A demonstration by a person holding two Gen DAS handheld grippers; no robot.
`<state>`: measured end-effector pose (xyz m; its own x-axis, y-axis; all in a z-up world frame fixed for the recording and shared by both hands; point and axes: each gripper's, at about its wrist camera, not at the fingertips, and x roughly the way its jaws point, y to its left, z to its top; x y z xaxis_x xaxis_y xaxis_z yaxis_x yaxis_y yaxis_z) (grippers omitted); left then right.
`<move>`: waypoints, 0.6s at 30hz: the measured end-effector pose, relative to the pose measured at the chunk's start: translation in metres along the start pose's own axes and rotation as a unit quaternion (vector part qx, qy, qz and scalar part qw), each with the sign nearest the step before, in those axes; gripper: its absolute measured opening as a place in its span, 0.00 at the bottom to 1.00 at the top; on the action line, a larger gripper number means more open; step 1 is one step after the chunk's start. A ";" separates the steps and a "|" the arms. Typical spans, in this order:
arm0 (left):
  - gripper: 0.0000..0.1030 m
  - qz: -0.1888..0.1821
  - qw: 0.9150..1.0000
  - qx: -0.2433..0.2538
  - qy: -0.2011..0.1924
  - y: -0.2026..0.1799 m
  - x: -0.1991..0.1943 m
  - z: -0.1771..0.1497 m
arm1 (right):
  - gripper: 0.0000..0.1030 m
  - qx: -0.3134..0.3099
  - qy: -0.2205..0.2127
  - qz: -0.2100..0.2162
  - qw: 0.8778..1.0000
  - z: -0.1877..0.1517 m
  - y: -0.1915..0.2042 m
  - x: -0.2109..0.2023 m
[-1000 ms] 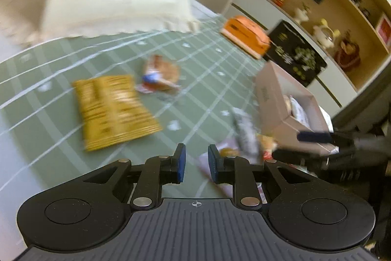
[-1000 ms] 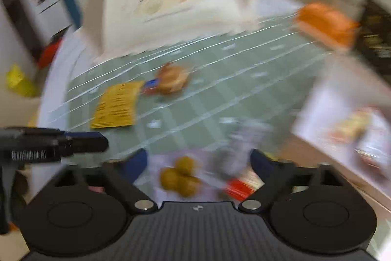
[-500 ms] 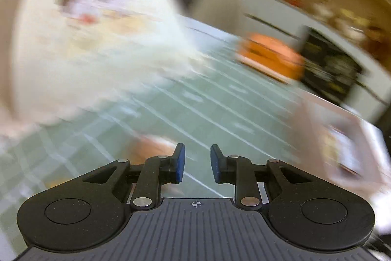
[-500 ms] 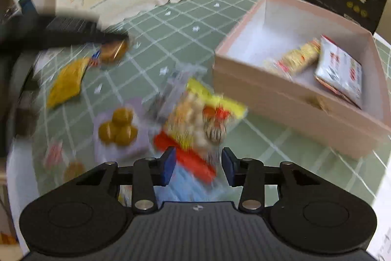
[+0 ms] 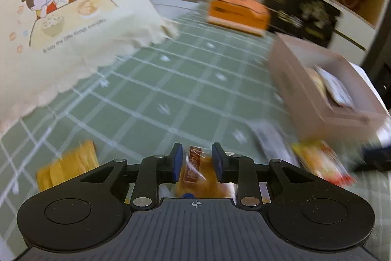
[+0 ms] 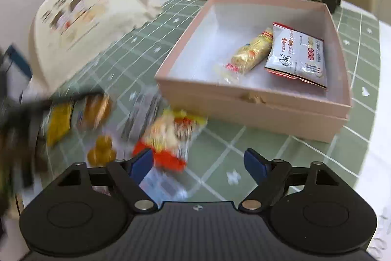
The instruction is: Organize snacks
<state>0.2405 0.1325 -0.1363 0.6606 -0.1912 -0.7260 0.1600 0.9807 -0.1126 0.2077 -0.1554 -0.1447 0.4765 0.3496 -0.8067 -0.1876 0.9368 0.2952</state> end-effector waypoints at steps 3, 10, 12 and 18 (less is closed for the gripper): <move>0.30 -0.027 0.999 -0.038 0.006 -0.005 -0.019 -0.019 | 0.84 0.018 0.020 0.012 1.000 0.014 0.012 0.031; 0.30 0.023 0.992 -0.119 -0.020 0.005 -0.066 -0.036 | 0.60 -0.109 0.009 -0.073 0.991 0.009 0.068 0.055; 0.30 0.023 0.996 -0.082 -0.014 -0.006 -0.069 -0.033 | 0.59 -0.106 0.026 -0.074 0.991 0.004 0.061 0.048; 0.34 0.029 0.992 0.120 0.033 -0.063 -0.052 -0.040 | 0.59 -0.073 0.038 -0.101 0.992 -0.022 0.019 0.014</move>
<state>0.1663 0.0822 -0.1184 0.6259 -0.1249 -0.7699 0.2989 0.9501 0.0889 0.1918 -0.1326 -0.1621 0.4520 0.1480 -0.8796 -0.2191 0.9744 0.0514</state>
